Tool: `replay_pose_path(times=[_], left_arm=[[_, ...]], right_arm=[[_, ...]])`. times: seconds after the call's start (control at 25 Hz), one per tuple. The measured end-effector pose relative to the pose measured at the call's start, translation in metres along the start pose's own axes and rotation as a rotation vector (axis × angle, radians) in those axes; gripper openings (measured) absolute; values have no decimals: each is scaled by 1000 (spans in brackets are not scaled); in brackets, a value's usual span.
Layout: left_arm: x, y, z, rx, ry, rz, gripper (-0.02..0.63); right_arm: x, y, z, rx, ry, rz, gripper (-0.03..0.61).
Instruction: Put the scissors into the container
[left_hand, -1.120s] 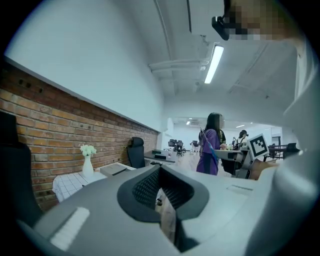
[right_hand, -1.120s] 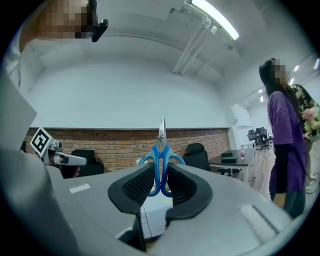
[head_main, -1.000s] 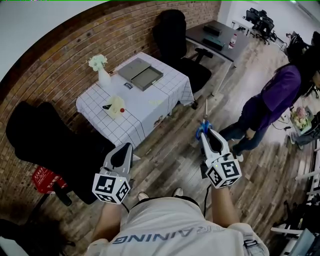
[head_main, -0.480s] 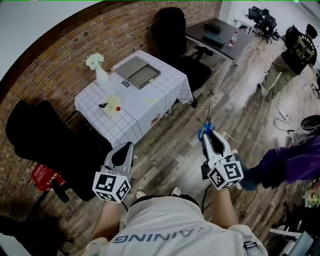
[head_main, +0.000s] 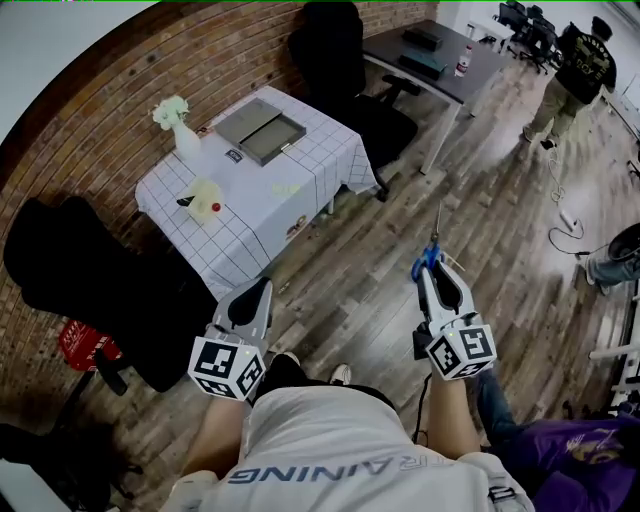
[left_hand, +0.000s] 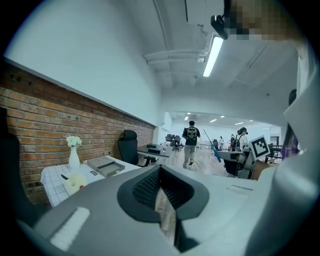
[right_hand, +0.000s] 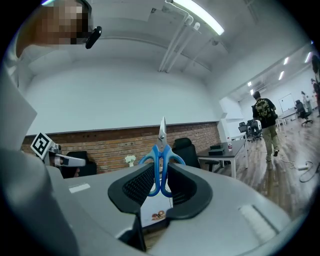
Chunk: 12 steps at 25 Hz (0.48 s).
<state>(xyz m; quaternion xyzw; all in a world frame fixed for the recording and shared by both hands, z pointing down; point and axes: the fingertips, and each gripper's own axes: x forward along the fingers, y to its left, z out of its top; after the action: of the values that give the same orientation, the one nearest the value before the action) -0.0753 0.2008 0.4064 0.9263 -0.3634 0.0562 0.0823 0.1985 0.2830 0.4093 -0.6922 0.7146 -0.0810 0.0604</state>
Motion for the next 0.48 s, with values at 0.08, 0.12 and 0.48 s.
replay_pose_path(times=[0.08, 0.12, 0.48], left_arm=[[9, -3, -5, -6, 16, -7, 0], [14, -4, -6, -9, 21, -12, 0], [98, 14, 2, -29, 16, -72, 0]], right_arm=[[2, -7, -2, 1, 5, -5, 103], [4, -10, -2, 1, 7, -7, 103], [58, -50, 2, -20, 32, -48, 103]])
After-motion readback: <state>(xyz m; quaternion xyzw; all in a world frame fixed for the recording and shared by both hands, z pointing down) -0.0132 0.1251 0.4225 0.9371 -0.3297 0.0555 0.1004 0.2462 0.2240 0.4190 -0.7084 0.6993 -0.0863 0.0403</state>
